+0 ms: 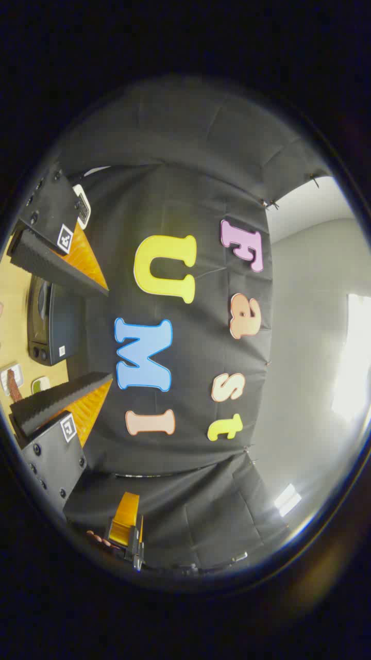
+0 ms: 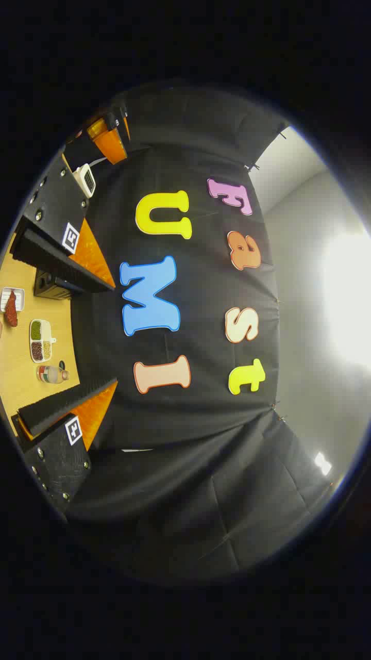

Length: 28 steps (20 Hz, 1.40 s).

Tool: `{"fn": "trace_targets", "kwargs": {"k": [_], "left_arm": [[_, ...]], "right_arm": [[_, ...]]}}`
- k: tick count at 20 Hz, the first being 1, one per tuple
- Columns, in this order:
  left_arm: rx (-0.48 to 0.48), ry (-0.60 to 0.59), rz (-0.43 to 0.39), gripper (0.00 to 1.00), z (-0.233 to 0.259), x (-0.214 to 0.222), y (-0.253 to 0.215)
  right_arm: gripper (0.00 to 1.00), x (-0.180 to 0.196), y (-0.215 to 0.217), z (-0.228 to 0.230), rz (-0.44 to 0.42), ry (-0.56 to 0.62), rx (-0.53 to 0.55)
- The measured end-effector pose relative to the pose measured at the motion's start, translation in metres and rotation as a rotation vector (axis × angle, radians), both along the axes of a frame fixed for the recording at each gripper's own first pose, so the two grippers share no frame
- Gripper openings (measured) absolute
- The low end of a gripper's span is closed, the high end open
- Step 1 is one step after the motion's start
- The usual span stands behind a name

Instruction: Open the electric oven with the left hand, put the food in, and close the electric oven.

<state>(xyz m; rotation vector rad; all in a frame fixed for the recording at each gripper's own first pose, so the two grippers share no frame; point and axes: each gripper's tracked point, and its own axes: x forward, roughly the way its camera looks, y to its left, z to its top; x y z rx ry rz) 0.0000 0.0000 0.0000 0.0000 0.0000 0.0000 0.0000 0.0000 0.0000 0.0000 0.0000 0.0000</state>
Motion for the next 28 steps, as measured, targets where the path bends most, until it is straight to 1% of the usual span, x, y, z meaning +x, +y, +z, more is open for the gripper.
{"fn": "trace_targets", "kwargs": {"k": [1, 2, 3, 4, 9, 14, 15, 17, 20, 24, 25, 27, 28], "left_arm": [[0.001, 0.000, 0.001, 1.00, 0.001, -0.001, 0.000], [-0.003, 0.001, -0.003, 1.00, -0.001, -0.001, 0.001], [-0.006, 0.005, -0.010, 0.96, -0.003, 0.000, 0.001], [-0.005, 0.008, -0.018, 1.00, -0.004, 0.001, 0.003], [0.021, 0.010, -0.019, 1.00, -0.006, 0.000, 0.024], [-0.006, -0.020, -0.031, 1.00, -0.003, 0.008, 0.043], [-0.021, -0.012, -0.040, 0.92, -0.007, 0.011, 0.043], [-0.037, 0.004, -0.050, 1.00, -0.013, 0.019, 0.047], [-0.034, 0.013, -0.049, 1.00, -0.016, 0.025, 0.049], [-0.048, 0.005, -0.016, 1.00, -0.026, 0.032, 0.050], [-0.053, 0.007, -0.013, 1.00, -0.031, 0.034, 0.048], [-0.048, 0.041, 0.003, 0.92, -0.055, 0.041, 0.051], [-0.041, 0.066, 0.012, 0.96, -0.070, 0.048, 0.054]], "right_arm": [[0.98, 0.001, 0.002, -0.002, 0.003, 0.005, -0.002], [0.98, 0.002, 0.005, -0.003, 0.004, 0.010, -0.001], [0.99, 0.002, 0.006, -0.003, 0.002, 0.013, 0.000], [0.98, 0.002, 0.008, -0.003, -0.001, 0.013, 0.002], [0.98, 0.001, 0.027, -0.008, 0.002, 0.010, -0.014], [0.98, 0.002, 0.046, -0.006, -0.013, -0.012, -0.005], [0.98, 0.004, 0.050, -0.007, -0.015, -0.014, 0.004], [0.98, 0.008, 0.055, -0.013, -0.014, 0.006, 0.025], [0.98, 0.013, 0.051, -0.018, -0.019, 0.015, 0.039], [0.98, 0.023, 0.039, -0.036, -0.013, 0.043, 0.012], [0.98, 0.023, 0.036, -0.039, -0.011, 0.048, 0.010], [0.98, 0.027, 0.033, -0.049, 0.000, 0.070, 0.017], [0.98, 0.029, 0.031, -0.052, 0.004, 0.077, 0.019]]}}
